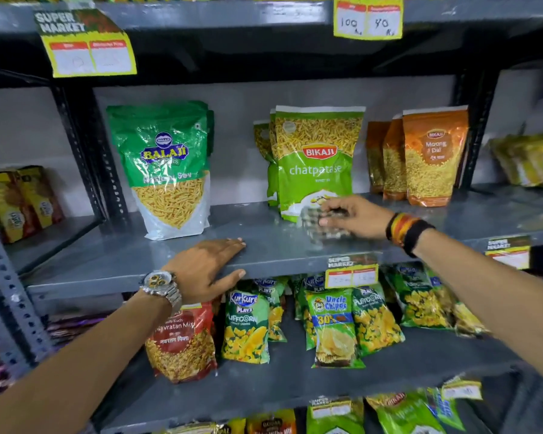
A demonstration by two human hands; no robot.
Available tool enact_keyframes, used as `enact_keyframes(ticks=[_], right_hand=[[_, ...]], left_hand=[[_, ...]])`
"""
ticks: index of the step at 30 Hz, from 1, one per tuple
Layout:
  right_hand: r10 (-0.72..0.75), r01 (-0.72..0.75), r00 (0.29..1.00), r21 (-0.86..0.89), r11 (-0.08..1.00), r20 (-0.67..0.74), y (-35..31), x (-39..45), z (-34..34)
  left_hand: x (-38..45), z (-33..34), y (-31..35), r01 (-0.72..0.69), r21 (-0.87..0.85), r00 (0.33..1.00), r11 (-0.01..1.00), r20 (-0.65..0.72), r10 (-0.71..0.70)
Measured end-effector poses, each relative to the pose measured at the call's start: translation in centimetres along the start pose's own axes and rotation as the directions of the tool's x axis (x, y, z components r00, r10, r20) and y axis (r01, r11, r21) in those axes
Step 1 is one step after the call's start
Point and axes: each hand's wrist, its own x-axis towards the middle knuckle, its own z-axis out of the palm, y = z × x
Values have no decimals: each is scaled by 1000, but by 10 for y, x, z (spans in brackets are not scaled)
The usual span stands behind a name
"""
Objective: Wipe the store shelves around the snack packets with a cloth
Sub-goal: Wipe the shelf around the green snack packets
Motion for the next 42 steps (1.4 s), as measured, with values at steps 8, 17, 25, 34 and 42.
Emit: enact_keyframes(ticks=[8,17,25,34,42], right_hand=[[44,-62,990,-139,988,-131,53,49,20],[-27,29,999,-106,994,26,52,29,7],[-24,24,999,-2,1000,27,38,-30,-37],[94,-106,989,-107,988,-114,53,39,-11],[91,-94,996,-137,986,-25,46,29,1]], left_hand=[[66,3,72,174,-54,984,983,50,-172],[70,8,75,166,-29,985,986,50,-164],[68,11,71,188,-39,981,981,47,-186],[66,12,72,165,-39,986,985,35,-164],[68,15,69,150,-46,988,988,29,-149]])
